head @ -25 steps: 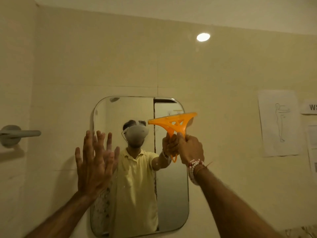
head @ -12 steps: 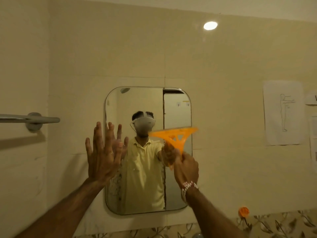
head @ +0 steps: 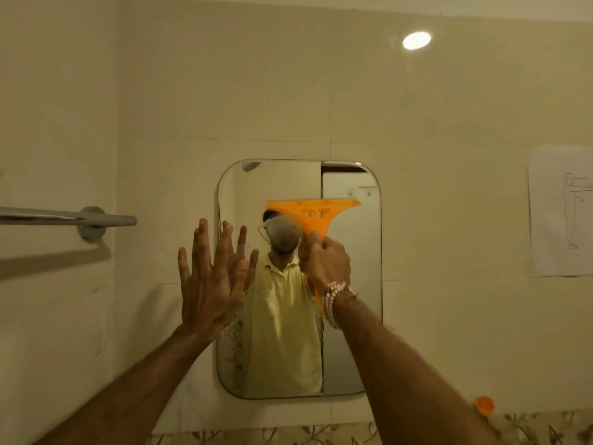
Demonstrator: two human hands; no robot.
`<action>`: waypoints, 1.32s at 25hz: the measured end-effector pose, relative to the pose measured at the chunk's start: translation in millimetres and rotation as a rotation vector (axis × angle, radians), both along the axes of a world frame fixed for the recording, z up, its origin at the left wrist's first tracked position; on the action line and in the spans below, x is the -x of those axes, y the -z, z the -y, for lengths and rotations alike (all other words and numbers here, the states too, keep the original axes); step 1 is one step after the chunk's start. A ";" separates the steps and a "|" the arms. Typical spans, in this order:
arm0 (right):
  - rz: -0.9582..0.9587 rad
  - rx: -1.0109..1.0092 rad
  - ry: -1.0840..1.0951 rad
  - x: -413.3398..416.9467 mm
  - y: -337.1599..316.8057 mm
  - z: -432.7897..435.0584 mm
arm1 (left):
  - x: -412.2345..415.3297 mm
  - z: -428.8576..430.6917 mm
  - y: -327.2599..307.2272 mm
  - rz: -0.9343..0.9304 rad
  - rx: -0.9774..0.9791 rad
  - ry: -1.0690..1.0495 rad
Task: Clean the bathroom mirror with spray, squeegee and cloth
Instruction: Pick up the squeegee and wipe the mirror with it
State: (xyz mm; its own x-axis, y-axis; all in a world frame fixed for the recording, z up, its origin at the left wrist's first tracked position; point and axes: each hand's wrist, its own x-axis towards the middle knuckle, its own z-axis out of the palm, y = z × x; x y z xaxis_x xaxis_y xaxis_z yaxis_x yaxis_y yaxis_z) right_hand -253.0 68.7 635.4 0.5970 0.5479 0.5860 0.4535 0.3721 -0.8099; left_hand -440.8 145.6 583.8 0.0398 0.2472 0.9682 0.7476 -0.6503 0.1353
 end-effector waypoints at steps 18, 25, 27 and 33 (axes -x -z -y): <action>0.202 0.010 0.012 70.5 -18.1 -18.6 | 31.2 -9.1 6.0 0.057 0.029 -0.066; 0.238 0.092 -0.056 64.8 94.4 -29.1 | 54.9 -18.5 31.2 0.043 0.106 -0.055; 0.259 0.152 -0.042 61.8 143.7 -26.8 | 54.7 -19.3 40.9 0.034 0.123 -0.051; 0.373 0.212 -0.020 65.7 202.2 -12.7 | 59.4 -13.8 53.4 0.019 0.155 -0.059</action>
